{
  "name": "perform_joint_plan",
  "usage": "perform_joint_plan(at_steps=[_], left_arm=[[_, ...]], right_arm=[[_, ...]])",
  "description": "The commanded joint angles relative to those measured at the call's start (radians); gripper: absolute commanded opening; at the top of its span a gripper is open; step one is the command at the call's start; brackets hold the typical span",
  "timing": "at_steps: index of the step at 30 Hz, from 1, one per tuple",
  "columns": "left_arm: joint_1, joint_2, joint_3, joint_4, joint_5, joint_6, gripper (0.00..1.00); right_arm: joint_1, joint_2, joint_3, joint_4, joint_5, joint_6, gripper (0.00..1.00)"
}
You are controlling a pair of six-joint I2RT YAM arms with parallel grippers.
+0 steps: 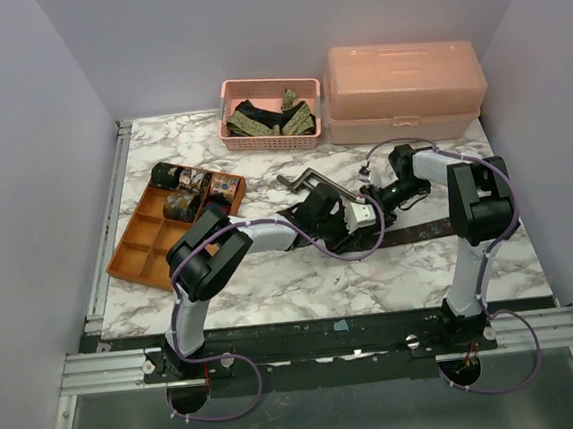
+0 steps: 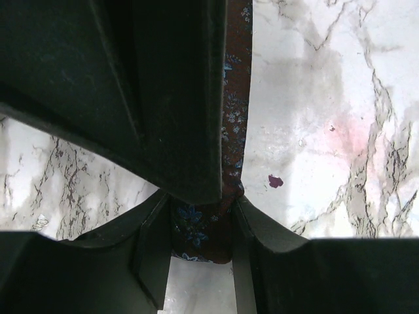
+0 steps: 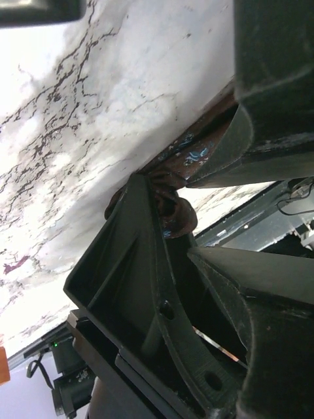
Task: Roll the ties
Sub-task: Roll the tie at the center of the board.
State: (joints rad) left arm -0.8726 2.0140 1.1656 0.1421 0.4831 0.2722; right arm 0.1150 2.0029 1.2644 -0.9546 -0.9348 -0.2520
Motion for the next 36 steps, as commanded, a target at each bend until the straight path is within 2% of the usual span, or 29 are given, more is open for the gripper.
perform_joint_plan(at_steps=[1, 6, 8, 9, 10, 12, 17, 19, 20, 21, 29, 36], left_arm=[[0.002, 0.059, -0.032, -0.191, -0.098, 0.039, 0.38], [0.003, 0.054, -0.034, -0.196, -0.098, 0.042, 0.38], [0.003, 0.049, -0.038, -0.195, -0.088, 0.042, 0.39], [0.005, 0.041, -0.045, -0.192, -0.079, 0.044, 0.42], [0.009, 0.027, -0.057, -0.181, -0.063, 0.047, 0.49], [0.023, -0.023, -0.1, -0.131, -0.014, 0.054, 0.6], [0.07, -0.217, -0.228, 0.099, 0.111, 0.018, 0.82], [0.071, -0.265, -0.249, 0.15, 0.15, 0.02, 0.88], [0.071, -0.282, -0.266, 0.187, 0.167, 0.019, 0.97], [0.07, -0.289, -0.282, 0.222, 0.183, 0.014, 0.98], [0.051, -0.149, -0.234, 0.319, 0.162, -0.039, 0.97], [0.028, -0.033, -0.152, 0.325, 0.121, -0.038, 0.75]], right_arm=[[0.025, 0.026, -0.026, 0.061, -0.042, 0.045, 0.42], [0.038, 0.054, -0.046, 0.071, 0.019, 0.03, 0.32], [0.036, 0.063, -0.054, 0.088, 0.081, 0.027, 0.15], [0.036, 0.065, -0.056, 0.096, 0.109, 0.027, 0.06], [0.033, 0.066, -0.057, 0.109, 0.145, 0.032, 0.01], [0.028, 0.075, -0.053, 0.117, 0.181, 0.03, 0.0], [0.023, 0.11, -0.046, 0.118, 0.232, 0.018, 0.0], [0.023, 0.126, -0.049, 0.124, 0.244, 0.02, 0.0], [0.023, 0.133, -0.051, 0.126, 0.246, 0.016, 0.0], [0.023, 0.138, -0.052, 0.128, 0.252, 0.017, 0.0], [-0.006, 0.166, -0.039, 0.105, 0.246, -0.022, 0.0], [-0.006, 0.216, -0.034, 0.117, 0.204, -0.055, 0.01]])
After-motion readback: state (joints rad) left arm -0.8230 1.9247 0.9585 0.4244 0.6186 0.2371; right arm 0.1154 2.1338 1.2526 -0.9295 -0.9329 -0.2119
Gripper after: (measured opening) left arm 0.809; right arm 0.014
